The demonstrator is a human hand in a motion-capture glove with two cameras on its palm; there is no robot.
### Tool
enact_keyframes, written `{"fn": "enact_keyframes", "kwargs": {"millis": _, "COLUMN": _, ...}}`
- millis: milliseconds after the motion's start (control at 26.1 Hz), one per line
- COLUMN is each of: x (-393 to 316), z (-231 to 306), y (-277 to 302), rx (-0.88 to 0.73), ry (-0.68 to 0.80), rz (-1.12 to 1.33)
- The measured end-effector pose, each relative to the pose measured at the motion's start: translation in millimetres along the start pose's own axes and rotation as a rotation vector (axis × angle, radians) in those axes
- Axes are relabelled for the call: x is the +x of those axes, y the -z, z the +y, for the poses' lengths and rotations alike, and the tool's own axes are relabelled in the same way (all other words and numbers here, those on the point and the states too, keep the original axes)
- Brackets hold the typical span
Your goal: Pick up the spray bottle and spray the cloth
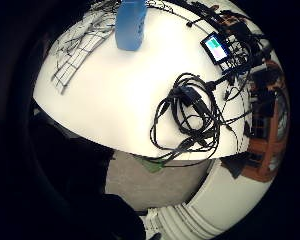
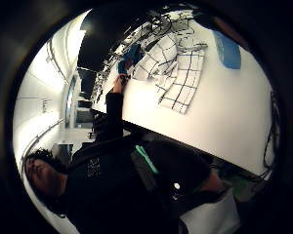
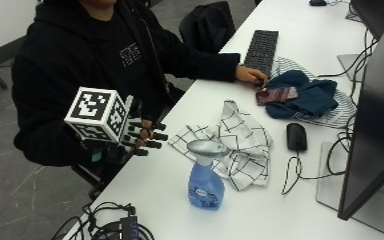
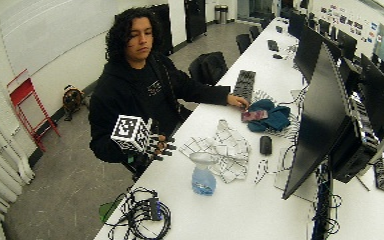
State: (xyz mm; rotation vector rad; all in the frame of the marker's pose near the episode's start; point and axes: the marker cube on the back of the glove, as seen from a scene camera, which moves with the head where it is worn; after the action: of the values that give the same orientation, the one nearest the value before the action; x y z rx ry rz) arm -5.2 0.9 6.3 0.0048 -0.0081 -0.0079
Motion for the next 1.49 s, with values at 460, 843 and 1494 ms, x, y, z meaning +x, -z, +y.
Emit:
{"fn": "enact_keyframes", "kwargs": {"millis": 460, "x": 35, "z": -14, "y": 9, "rx": 0.028, "ry": -0.124, "rz": 0.043}}
{"fn": "enact_keyframes", "kwargs": {"millis": 843, "x": 76, "z": -78, "y": 31, "rx": 0.114, "ry": -0.22, "rz": -0.053}}
{"fn": "enact_keyframes", "kwargs": {"millis": 1494, "x": 81, "z": -176, "y": 12, "rx": 0.2, "ry": -0.196, "rz": -0.852}}
